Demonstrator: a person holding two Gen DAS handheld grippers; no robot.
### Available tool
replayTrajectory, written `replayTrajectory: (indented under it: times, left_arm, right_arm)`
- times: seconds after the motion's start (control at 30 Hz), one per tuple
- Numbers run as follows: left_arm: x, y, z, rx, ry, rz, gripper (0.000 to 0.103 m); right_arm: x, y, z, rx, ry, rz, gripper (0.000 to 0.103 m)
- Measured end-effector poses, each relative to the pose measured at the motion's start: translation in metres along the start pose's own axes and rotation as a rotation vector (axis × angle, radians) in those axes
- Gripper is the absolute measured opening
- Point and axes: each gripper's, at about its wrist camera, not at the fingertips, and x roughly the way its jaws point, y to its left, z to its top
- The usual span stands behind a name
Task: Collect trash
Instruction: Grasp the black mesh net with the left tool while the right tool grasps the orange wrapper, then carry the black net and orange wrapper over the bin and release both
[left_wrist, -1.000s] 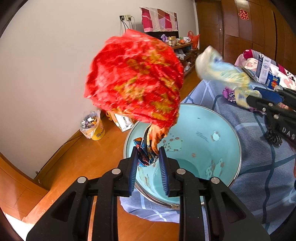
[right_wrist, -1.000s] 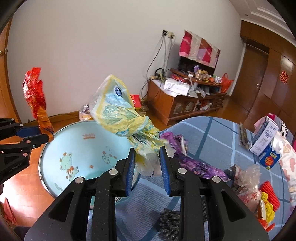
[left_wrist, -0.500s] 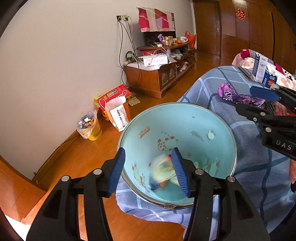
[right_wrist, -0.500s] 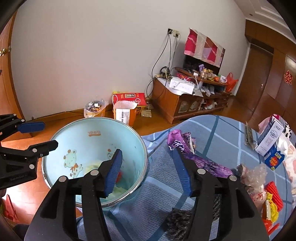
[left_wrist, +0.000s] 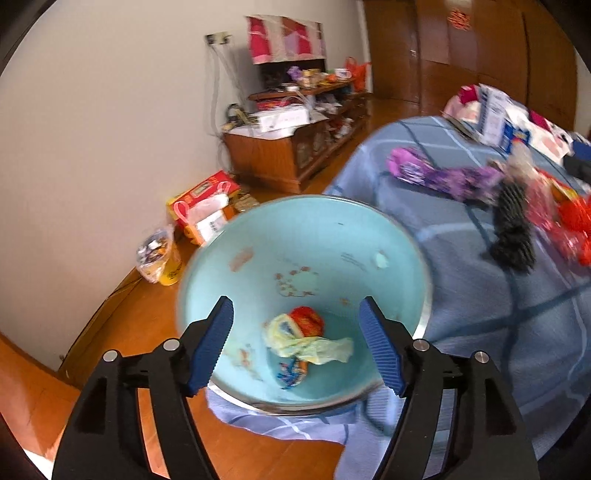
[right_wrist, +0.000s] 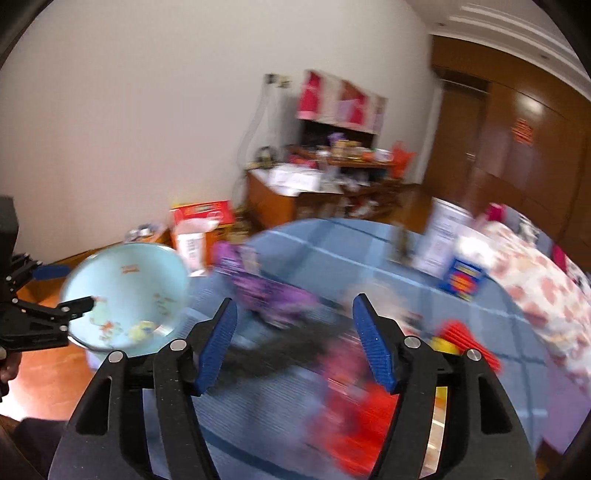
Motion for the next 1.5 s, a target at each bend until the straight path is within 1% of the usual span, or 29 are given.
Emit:
replayTrajectory:
  times: [0.13,0.2,0.27,0.37,0.57,0.63,0.73,0.83,0.87,0.9,0.93,1.0,1.07,1.13,1.2,1.33,1.5]
  left_arm:
    - [0.005,-0.033,-0.002,0.066,0.006,-0.035,0.070]
    - [0.003,-0.045,-0.001,0.084,-0.002,-0.049,0.070]
    - [0.000,-0.057,0.002,0.098,-0.020,-0.065,0.070]
    - [-0.007,-0.075,0.009,0.116,-0.056,-0.096,0.070]
    - [-0.011,-0.114,0.023,0.150,-0.098,-0.150,0.070]
    - [-0.009,-0.126,0.028,0.151,-0.099,-0.171,0.070]
    - [-0.006,-0.136,0.031,0.157,-0.101,-0.181,0.070]
    - [0.005,-0.146,0.036,0.160,-0.084,-0.190,0.069]
    - [0.008,-0.149,0.037,0.165,-0.078,-0.199,0.057]
    - [0.012,-0.152,0.037,0.174,-0.068,-0.212,0.046]
    - [0.016,-0.155,0.038,0.180,-0.052,-0.227,0.030]
    - [0.015,-0.156,0.039,0.188,-0.062,-0.237,0.020]
    - [0.010,-0.155,0.040,0.205,-0.079,-0.235,0.000]
    - [0.007,-0.150,0.042,0.195,-0.075,-0.262,0.001]
    - [-0.001,-0.146,0.042,0.205,-0.101,-0.256,0.000]
    - [-0.013,-0.138,0.045,0.199,-0.123,-0.267,0.000]
    - [-0.032,-0.124,0.045,0.198,-0.167,-0.254,0.000]
  right_arm:
    - [-0.026,-0.062,-0.035,0.105,0.018,-0.109,0.065]
    - [-0.032,-0.080,-0.052,0.138,0.039,-0.128,0.065]
    - [-0.033,-0.090,-0.066,0.150,0.066,-0.135,0.065]
    - [-0.032,-0.096,-0.082,0.158,0.094,-0.131,0.065]
    - [-0.031,-0.103,-0.091,0.171,0.100,-0.118,0.064]
    - [-0.032,-0.103,-0.095,0.174,0.103,-0.114,0.064]
    - [-0.030,-0.105,-0.099,0.183,0.112,-0.110,0.064]
    - [-0.025,-0.107,-0.102,0.191,0.116,-0.102,0.057]
    - [-0.022,-0.107,-0.103,0.192,0.121,-0.097,0.049]
    - [-0.019,-0.107,-0.105,0.192,0.132,-0.085,0.037]
    - [-0.017,-0.107,-0.106,0.190,0.142,-0.072,0.032]
    - [-0.015,-0.105,-0.108,0.181,0.149,-0.060,0.015]
    - [-0.017,-0.105,-0.108,0.179,0.147,-0.053,0.012]
    - [-0.019,-0.106,-0.106,0.187,0.137,-0.048,0.010]
    - [-0.025,-0.109,-0.104,0.195,0.117,-0.055,0.009]
    - [-0.033,-0.113,-0.098,0.206,0.088,-0.075,0.008]
    - [-0.048,-0.112,-0.085,0.188,0.031,-0.105,0.006]
